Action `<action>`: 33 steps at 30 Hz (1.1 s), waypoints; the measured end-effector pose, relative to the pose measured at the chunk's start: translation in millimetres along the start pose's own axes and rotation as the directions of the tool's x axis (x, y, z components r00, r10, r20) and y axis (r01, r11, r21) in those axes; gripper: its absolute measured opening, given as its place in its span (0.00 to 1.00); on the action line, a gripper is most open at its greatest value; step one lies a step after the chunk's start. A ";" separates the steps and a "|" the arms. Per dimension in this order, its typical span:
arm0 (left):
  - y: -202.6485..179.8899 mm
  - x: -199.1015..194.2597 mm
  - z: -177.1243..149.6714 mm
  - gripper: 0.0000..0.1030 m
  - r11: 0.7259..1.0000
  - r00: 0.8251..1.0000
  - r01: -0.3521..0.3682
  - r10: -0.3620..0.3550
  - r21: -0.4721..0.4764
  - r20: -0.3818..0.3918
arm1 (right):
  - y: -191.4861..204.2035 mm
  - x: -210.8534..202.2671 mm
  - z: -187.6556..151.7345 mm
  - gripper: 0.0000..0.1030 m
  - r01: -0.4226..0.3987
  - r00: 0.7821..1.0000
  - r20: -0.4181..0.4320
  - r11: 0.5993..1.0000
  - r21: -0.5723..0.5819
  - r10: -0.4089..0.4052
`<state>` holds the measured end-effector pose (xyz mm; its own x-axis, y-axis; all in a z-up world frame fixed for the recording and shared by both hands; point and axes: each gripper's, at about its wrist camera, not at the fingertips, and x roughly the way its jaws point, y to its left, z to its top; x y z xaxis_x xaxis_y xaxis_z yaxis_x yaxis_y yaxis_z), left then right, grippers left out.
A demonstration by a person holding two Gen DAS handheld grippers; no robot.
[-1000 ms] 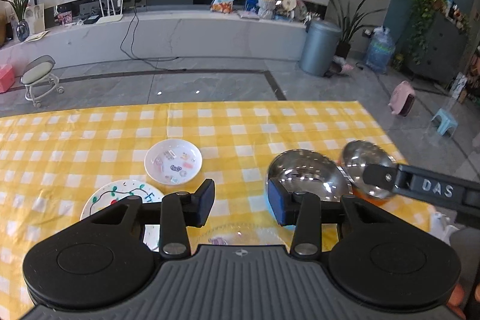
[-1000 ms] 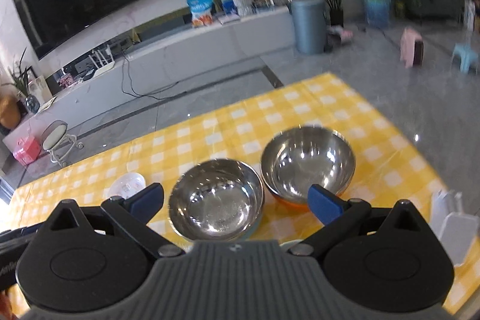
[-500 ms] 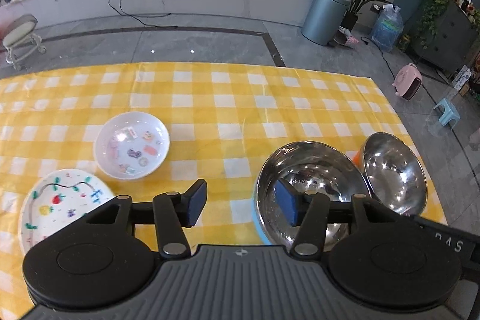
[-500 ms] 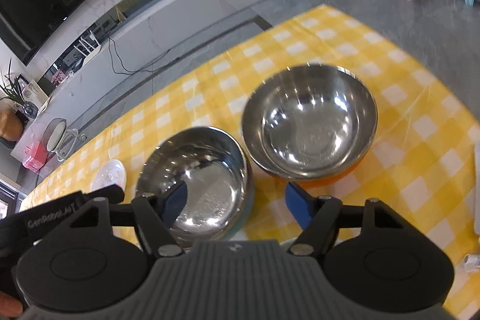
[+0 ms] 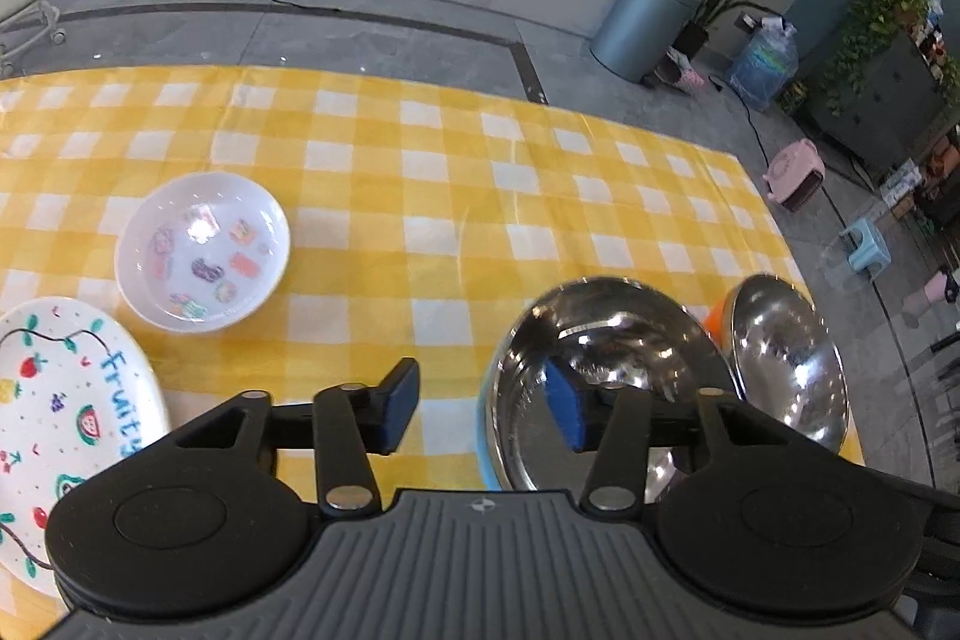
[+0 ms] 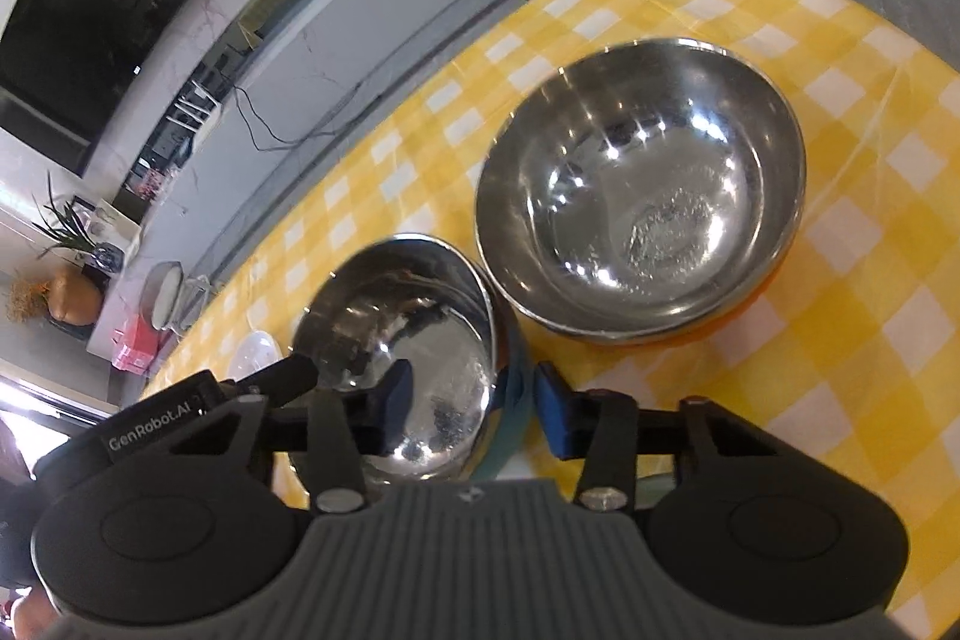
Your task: Organize plates and bowls
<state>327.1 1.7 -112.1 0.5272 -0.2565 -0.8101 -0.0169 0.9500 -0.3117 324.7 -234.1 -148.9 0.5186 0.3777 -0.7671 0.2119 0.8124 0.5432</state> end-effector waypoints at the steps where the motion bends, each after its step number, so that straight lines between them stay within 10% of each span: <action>1: -1.5 1.0 -1.2 0.48 1.000 1.000 -0.011 0.011 0.002 -0.004 | -0.3 1.3 -0.7 0.35 0.010 1.000 -0.001 1.000 -0.001 -0.010; 11: -20.1 12.7 -13.7 0.11 0.995 0.996 -0.071 0.075 0.069 -0.057 | -0.2 4.0 -4.8 0.18 0.061 0.998 0.010 0.997 -0.036 -0.061; 22: -8.5 -53.6 -17.4 0.10 0.995 0.995 -0.095 0.093 0.039 0.038 | 31.4 -29.1 -17.8 0.16 0.011 0.999 0.041 0.990 -0.143 -0.005; 33: 33.8 -136.4 -57.7 0.10 0.975 0.973 -0.214 0.218 -0.051 0.078 | 80.2 -51.6 -76.7 0.16 -0.148 0.986 -0.111 0.958 -0.245 0.123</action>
<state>205.6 58.5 -40.8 0.5756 -0.0285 -0.8172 -0.1728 0.9726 -0.1556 251.4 -154.4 -91.9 0.4453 0.5221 -0.7273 -0.0763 0.8315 0.5502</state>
